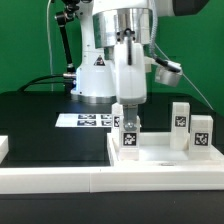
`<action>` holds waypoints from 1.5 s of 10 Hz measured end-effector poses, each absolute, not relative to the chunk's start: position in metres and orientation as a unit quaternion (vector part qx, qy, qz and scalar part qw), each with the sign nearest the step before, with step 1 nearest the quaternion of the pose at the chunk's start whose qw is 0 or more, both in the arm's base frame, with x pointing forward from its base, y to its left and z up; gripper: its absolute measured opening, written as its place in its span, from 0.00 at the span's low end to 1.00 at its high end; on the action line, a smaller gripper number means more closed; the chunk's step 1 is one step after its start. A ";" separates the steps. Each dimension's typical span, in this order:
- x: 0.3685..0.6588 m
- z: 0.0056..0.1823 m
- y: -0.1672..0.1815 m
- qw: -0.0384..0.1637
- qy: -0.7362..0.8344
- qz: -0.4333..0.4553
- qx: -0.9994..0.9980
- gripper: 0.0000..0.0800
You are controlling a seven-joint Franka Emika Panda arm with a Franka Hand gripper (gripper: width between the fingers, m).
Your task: Assemble square table
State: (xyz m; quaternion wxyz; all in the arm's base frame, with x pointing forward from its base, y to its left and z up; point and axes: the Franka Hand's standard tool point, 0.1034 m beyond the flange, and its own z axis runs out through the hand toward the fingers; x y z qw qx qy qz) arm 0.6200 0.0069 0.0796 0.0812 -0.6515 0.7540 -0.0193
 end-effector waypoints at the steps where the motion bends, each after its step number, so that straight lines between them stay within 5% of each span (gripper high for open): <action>1: 0.621 0.080 0.008 0.082 0.771 -0.018 -0.631 0.36; 12: 0.616 0.076 0.002 0.074 0.855 -0.014 -0.514 0.38; 13: 0.616 0.077 0.002 0.073 0.850 -0.012 -0.522 0.60; 14: 0.617 0.080 0.005 0.067 0.838 0.001 -0.541 0.60; 15: 0.618 0.083 0.010 0.061 0.828 0.017 -0.557 0.77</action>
Offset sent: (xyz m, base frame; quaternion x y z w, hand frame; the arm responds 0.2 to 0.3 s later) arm 0.0006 0.0043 -0.0011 -0.0063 0.0120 0.1356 0.9907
